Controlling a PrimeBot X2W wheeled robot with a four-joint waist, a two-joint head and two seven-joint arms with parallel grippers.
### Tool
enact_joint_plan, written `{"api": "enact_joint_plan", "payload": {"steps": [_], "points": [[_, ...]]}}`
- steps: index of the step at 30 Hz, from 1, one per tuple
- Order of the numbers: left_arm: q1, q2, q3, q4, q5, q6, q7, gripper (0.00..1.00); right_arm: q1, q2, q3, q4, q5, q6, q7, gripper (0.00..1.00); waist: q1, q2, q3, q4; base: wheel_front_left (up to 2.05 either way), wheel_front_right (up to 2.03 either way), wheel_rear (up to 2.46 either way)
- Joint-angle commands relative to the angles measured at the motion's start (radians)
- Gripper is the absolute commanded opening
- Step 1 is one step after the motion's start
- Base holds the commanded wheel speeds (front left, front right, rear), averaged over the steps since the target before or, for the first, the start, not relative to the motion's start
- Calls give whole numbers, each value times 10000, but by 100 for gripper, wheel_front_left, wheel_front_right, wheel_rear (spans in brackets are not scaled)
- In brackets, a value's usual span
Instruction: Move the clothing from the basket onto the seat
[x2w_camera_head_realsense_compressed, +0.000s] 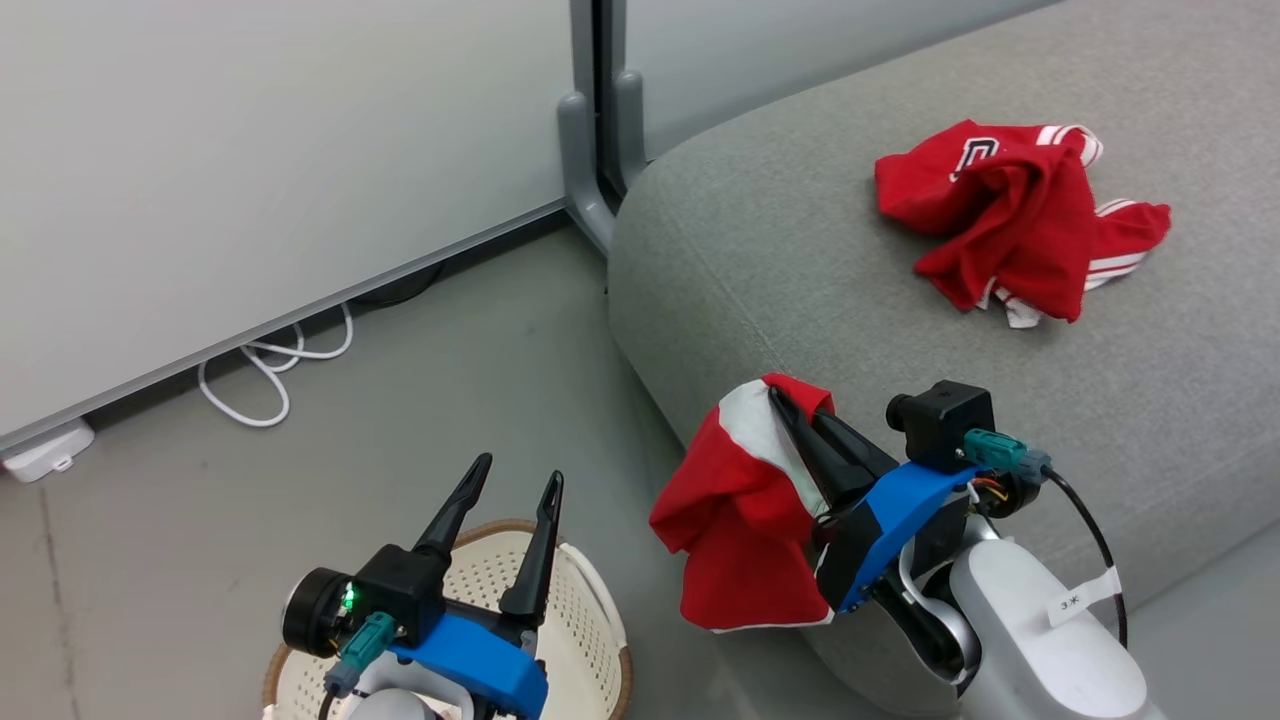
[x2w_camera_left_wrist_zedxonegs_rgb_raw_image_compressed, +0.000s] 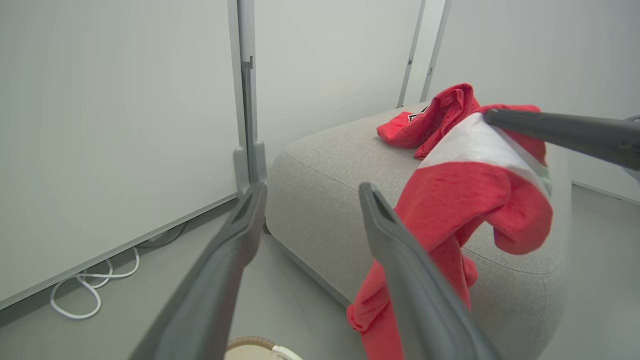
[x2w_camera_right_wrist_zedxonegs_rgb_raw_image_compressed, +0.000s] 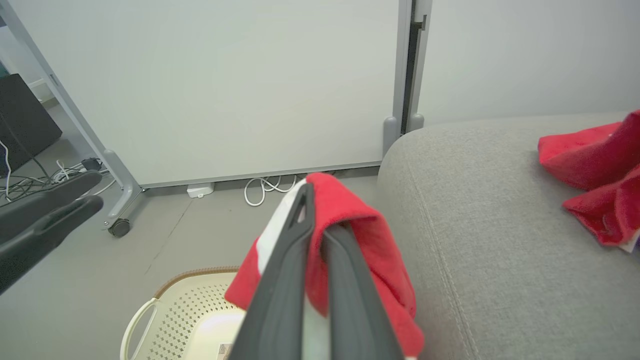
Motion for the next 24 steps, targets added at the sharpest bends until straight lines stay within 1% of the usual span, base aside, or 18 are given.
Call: {"api": "enact_joint_plan", "payload": {"steps": [1, 6, 11, 17, 24], "points": [[113, 32, 83, -66, 6, -19, -26, 100, 36, 13, -15, -24, 13, 5, -58, 0, 0, -1, 67, -487, 0, 0, 0], [113, 65, 163, -88, 50, -20, -26, 100, 85, 44, -45, -20, 32, 5, -92, 0, 0, -1, 161, -1054, 0, 0, 0], [1, 87, 130, -73, 100, -20, -26, 100, 141, 46, -73, -1, 59, 5, -107, 0, 0, -1, 253, -1402, 0, 0, 0], [-96, 125, -51, -7, 74, -21, -26, 100, 154, 49, -137, 22, 78, 5, -176, 0, 0, -1, 332, -1523, 0, 0, 0], [-231, 161, -127, 4, 15, -21, -26, 100, -54, 121, -333, 46, 97, 5, -110, 0, 0, -1, 423, -1440, 0, 0, 0]]}}
